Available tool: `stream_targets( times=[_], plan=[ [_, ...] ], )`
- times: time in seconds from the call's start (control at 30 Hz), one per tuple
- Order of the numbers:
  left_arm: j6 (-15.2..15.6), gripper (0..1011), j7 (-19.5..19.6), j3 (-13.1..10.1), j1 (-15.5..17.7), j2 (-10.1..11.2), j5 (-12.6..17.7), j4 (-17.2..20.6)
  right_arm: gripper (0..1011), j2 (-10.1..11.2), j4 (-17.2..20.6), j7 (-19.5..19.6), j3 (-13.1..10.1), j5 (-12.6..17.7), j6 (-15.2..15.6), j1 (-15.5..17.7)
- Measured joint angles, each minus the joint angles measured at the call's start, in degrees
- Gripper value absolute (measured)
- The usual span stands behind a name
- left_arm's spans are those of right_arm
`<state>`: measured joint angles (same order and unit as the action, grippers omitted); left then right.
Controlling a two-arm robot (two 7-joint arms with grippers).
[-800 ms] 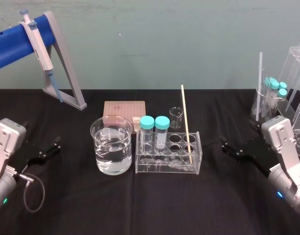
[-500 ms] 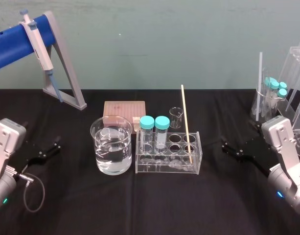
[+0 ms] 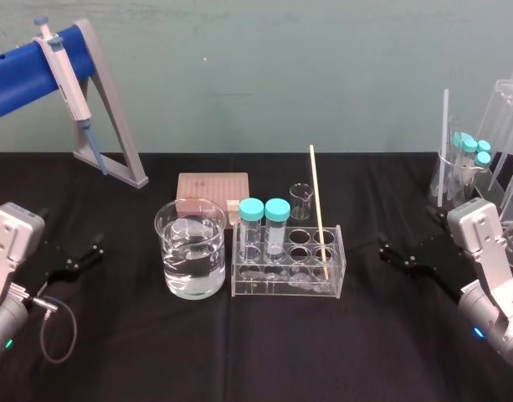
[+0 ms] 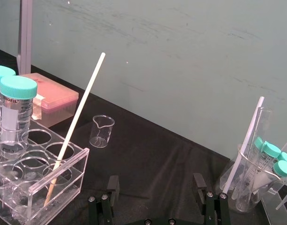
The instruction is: Hold the thermometer with one hand and immerse one end into the beaker, then reinsert it into the test tube rack.
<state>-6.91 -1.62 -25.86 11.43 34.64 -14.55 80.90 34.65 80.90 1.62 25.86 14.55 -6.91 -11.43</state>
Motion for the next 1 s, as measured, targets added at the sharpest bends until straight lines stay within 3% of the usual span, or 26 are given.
stream_targets(
  times=[0.37,0.47,0.6,0.73,0.83,0.93,1.0],
  plan=[
    [0.0,1004,0.0,0.0,0.0,0.0,0.0,0.0,1003,0.0,0.0,0.0,0.0,0.0,0.0,0.0],
    [0.0,1004,0.0,0.0,0.0,0.0,0.0,0.0,1003,-0.1,1.0,-1.9,-1.2,2.4,1.9,0.2],
    [0.0,1004,0.0,0.0,0.0,0.0,0.0,0.0,1003,-0.3,3.6,-5.6,-3.8,8.4,7.4,0.4],
    [0.0,1004,0.0,0.0,0.0,0.0,0.0,0.0,1003,-0.5,6.8,-9.9,-7.1,16.0,15.4,-0.2],
    [0.0,1004,0.0,0.0,0.0,0.0,0.0,0.0,1003,-0.7,8.1,-12.0,-8.6,19.4,19.4,-0.9],
    [0.0,1004,0.0,0.0,0.0,0.0,0.0,0.0,1003,-1.4,9.2,-14.6,-10.8,24.4,25.9,-2.8],
    [0.0,1004,0.0,0.0,0.0,0.0,0.0,0.0,1003,-1.5,9.2,-15.0,-11.0,25.3,27.1,-3.4]
  ],
)
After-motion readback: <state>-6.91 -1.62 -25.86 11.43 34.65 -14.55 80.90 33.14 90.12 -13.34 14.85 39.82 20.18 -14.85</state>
